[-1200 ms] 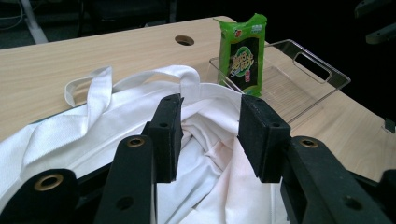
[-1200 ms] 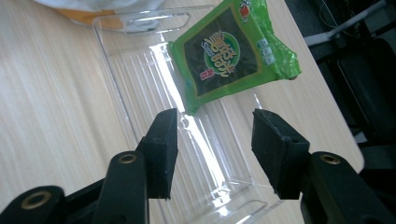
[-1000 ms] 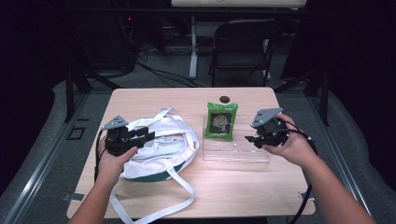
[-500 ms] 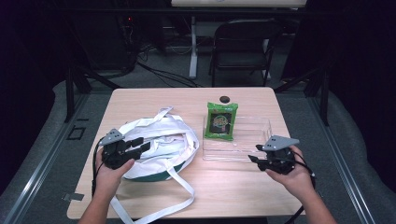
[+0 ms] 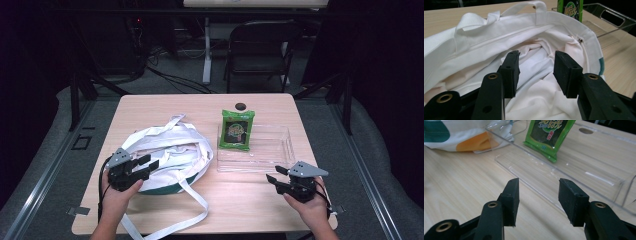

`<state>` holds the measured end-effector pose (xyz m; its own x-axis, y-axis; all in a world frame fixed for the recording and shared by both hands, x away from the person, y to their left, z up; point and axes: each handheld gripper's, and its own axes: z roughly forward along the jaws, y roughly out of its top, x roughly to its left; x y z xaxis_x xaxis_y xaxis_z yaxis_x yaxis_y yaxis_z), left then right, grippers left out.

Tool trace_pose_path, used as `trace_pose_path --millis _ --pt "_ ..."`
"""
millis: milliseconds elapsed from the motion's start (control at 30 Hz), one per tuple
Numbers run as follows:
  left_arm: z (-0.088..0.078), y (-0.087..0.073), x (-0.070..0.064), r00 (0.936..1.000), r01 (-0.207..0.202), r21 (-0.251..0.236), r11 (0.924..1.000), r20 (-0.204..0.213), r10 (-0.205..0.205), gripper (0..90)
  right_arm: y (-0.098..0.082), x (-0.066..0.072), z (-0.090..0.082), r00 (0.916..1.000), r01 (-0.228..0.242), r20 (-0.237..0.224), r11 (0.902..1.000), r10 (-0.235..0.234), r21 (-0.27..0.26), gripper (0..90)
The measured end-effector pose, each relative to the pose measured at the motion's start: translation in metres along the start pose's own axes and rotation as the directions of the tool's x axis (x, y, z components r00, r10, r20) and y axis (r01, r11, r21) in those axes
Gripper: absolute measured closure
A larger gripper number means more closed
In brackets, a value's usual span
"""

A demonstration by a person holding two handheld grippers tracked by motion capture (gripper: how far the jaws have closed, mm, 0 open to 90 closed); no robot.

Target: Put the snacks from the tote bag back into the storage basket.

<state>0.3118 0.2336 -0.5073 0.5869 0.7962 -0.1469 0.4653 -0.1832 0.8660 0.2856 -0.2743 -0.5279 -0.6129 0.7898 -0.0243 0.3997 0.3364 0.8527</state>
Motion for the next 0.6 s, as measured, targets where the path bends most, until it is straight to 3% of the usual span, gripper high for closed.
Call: trace_pose_path --millis 133,300,600 --pt "0.001 -0.006 -0.001 1.0000 0.003 -0.006 1.0000 0.008 -0.003 54.7 -0.009 -0.001 0.004 0.9998 -0.005 -0.019 1.0000 0.005 0.004 52.1" --pt "0.004 -0.008 -0.005 0.9996 -0.026 0.006 0.9996 0.001 0.026 52.8 -0.015 0.001 0.009 0.9980 -0.040 -0.049 0.9991 0.041 0.015 52.4" --pt "0.008 -0.011 -0.004 0.9998 -0.022 0.019 0.9996 0.000 0.022 51.3 -0.015 0.012 0.019 0.9986 0.023 -0.049 0.9991 -0.021 0.035 50.9"
